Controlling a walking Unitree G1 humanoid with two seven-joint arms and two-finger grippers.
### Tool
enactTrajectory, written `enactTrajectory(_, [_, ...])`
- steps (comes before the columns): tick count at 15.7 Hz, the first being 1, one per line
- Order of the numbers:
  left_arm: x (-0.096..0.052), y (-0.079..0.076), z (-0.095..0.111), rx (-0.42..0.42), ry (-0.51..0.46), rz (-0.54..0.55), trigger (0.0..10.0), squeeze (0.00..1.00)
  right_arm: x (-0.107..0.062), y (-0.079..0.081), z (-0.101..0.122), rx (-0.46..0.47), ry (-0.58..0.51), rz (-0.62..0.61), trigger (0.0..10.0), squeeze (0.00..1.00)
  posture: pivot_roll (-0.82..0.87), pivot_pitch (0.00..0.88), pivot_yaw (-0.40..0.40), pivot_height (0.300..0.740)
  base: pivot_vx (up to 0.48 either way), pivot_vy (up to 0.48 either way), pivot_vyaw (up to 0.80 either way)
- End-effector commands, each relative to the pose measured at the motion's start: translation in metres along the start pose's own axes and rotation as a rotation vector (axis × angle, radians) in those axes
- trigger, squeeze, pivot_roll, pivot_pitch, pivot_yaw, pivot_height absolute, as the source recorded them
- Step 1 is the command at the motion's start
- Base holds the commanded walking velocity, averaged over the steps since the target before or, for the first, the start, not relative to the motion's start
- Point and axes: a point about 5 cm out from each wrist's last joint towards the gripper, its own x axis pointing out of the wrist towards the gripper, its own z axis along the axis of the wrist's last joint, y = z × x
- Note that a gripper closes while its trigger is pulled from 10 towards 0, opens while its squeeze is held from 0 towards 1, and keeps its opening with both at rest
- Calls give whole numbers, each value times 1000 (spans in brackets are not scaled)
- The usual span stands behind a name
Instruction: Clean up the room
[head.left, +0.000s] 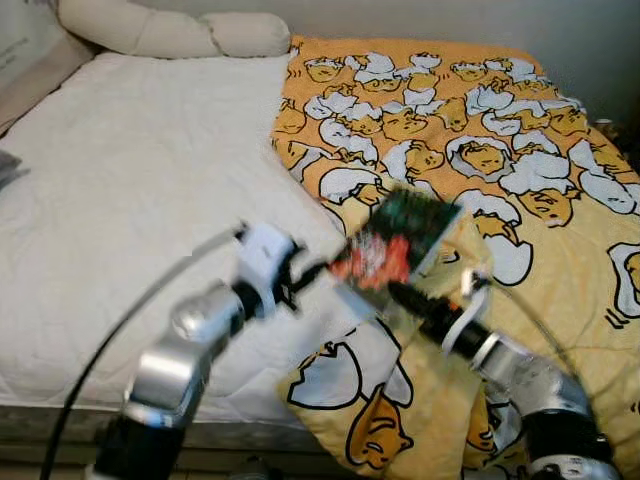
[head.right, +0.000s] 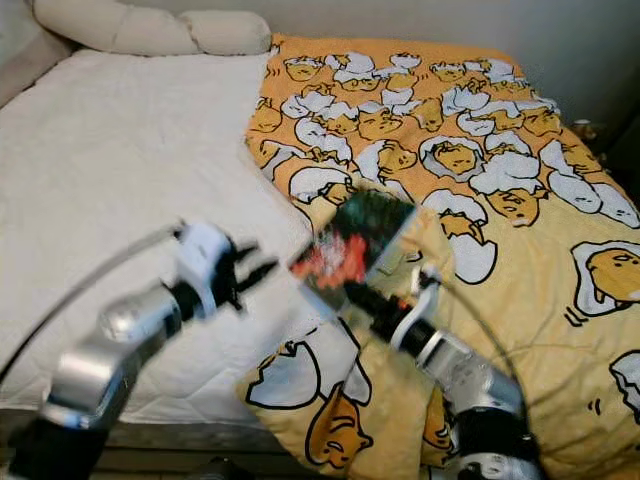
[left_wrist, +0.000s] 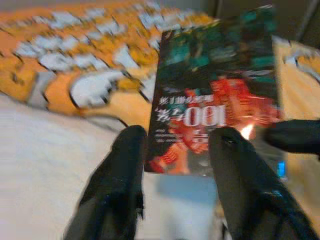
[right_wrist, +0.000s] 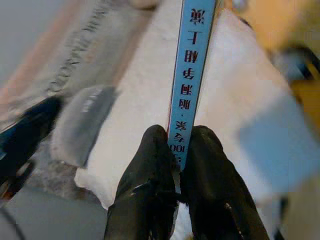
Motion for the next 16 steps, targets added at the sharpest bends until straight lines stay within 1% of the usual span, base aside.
enactTrajectory(1, [1,8,6,-29,-39,18,10000,1000,1,19,21,-66,-47,128,0,0,40,0,18,740,0,0,0])
enactTrajectory(3, [7,23,22,-87,-121,3,10000,1000,-2,45,40,-135,-74,293,0,0,39,0,22,740,0,0,0])
enactTrajectory(4, [9,25,26,-106,-147,-11,10000,1000,-2,50,43,-145,-73,327,0,0,40,0,21,740,0,0,0])
enactTrajectory(6, [15,36,46,-229,-256,-69,10000,1000,-4,69,51,-187,-43,462,0,0,48,0,18,740,0,0,0])
enactTrajectory(7, [15,41,57,-298,-303,-149,10000,1000,-4,79,53,-213,-5,529,0,0,53,0,18,740,0,0,0])
enactTrajectory(8, [15,42,60,-320,-317,-182,10000,1000,-5,82,54,-220,9,548,0,0,53,0,18,740,0,0,0])
enactTrajectory(10, [12,46,72,-422,-376,-325,10000,1000,-5,90,56,-249,54,599,0,0,51,0,24,740,0,0,0])
enactTrajectory(11, [11,47,74,-450,-386,-366,10000,1000,-6,92,57,-252,61,613,0,0,51,0,26,740,0,0,0])
enactTrajectory(12, [10,49,75,-488,-386,-417,10000,1000,-7,96,59,-257,67,635,0,0,50,0,30,740,0,0,0])
enactTrajectory(14, [12,52,69,-541,-358,-478,10000,1000,-9,104,62,-259,73,679,0,0,47,0,39,740,0,0,0])
enactTrajectory(15, [12,51,66,-564,-348,-504,10000,569,-10,105,62,-259,71,686,0,0,42,0,46,740,0,0,0])
enactTrajectory(16, [8,48,61,-646,-340,-585,10000,0,-11,107,61,-256,68,697,0,0,39,0,54,740,0,0,0])
